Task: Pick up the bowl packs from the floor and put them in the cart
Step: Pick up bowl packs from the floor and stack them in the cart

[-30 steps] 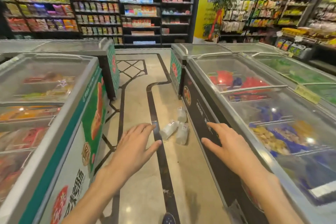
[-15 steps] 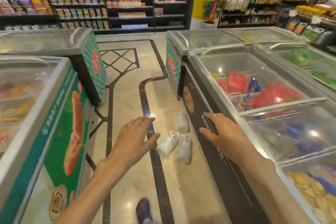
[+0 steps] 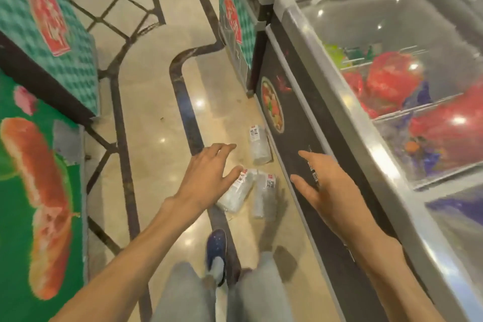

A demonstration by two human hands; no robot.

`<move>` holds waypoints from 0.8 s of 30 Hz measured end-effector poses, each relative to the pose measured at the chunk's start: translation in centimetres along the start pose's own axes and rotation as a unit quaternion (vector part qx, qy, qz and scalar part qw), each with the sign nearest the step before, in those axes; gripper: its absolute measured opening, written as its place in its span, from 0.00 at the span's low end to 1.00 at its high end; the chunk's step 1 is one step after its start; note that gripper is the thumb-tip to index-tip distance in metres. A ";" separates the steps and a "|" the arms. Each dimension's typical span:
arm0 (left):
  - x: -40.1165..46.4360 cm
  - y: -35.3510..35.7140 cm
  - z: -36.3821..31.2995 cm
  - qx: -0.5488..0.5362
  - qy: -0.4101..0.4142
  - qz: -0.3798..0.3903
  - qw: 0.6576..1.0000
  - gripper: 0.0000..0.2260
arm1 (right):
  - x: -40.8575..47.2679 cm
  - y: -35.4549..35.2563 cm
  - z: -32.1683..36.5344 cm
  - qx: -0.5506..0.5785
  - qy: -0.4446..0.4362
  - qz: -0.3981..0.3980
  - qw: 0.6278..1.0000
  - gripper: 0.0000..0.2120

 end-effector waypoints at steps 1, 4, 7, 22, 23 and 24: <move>1.8 1.8 1.2 -0.006 -0.007 0.004 1.000 0.25 | 1.8 1.4 -0.7 -0.006 0.009 0.006 1.000 0.24; 7.5 9.9 5.6 -0.023 -0.030 0.024 0.999 0.25 | 8.5 7.9 -4.0 -0.026 0.017 0.031 0.999 0.25; 11.3 19.1 9.9 -0.034 -0.040 0.038 0.998 0.28 | 13.4 15.8 -7.6 -0.030 0.020 0.055 0.998 0.27; 10.4 65.6 27.7 0.055 -0.263 0.237 0.934 0.61 | 16.5 53.0 -29.3 -0.021 0.096 0.196 0.976 0.31; 10.3 67.4 28.3 0.054 -0.268 0.247 0.930 0.63 | 16.1 54.5 -30.5 -0.015 0.102 0.202 0.974 0.31; 10.3 69.1 28.7 0.055 -0.266 0.259 0.927 0.63 | 15.8 55.8 -31.4 -0.006 0.103 0.206 0.973 0.30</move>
Point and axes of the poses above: each hand's wrist, its own x-axis towards the middle knuckle, its own y-axis out of the palm, z = x × y, the point moved 2 cm from there along x, towards the middle knuckle, and after that the axes turned 10 degrees about -z, right-handed, at the moved point
